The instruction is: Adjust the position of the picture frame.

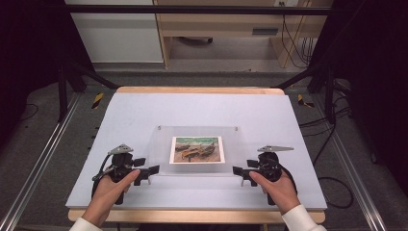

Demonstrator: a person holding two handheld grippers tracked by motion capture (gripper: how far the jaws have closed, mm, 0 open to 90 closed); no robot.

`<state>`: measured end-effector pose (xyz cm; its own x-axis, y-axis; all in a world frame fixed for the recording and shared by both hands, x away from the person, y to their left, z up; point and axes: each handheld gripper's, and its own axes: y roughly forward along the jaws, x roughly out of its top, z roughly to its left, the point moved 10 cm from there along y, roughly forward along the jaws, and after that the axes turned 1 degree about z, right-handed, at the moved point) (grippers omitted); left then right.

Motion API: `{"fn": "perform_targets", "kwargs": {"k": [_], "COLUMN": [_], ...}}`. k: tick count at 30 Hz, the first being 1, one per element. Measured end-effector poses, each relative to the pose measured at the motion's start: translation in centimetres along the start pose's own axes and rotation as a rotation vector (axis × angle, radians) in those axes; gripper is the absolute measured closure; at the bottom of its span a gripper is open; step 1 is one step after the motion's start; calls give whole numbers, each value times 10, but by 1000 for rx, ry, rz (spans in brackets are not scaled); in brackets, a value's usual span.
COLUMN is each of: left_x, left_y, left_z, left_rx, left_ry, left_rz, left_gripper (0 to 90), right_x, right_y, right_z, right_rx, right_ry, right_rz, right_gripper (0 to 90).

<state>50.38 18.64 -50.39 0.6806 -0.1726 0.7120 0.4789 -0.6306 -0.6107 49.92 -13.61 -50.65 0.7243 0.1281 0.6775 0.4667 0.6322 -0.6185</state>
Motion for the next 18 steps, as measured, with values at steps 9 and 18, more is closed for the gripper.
{"fn": "perform_targets", "kwargs": {"k": [9, 18], "left_x": [0, -1], "left_y": [1, 2], "left_z": [0, 1], "left_rx": [-6, -20], "left_ry": [-12, -31], "left_rz": [4, 5], "left_gripper": [201, 191], "right_x": [0, 0], "right_y": [1, 4], "right_z": [0, 0], "right_rx": [3, 7], "right_ry": [10, 34], "right_rz": [5, 8], "right_gripper": [219, 193]}}
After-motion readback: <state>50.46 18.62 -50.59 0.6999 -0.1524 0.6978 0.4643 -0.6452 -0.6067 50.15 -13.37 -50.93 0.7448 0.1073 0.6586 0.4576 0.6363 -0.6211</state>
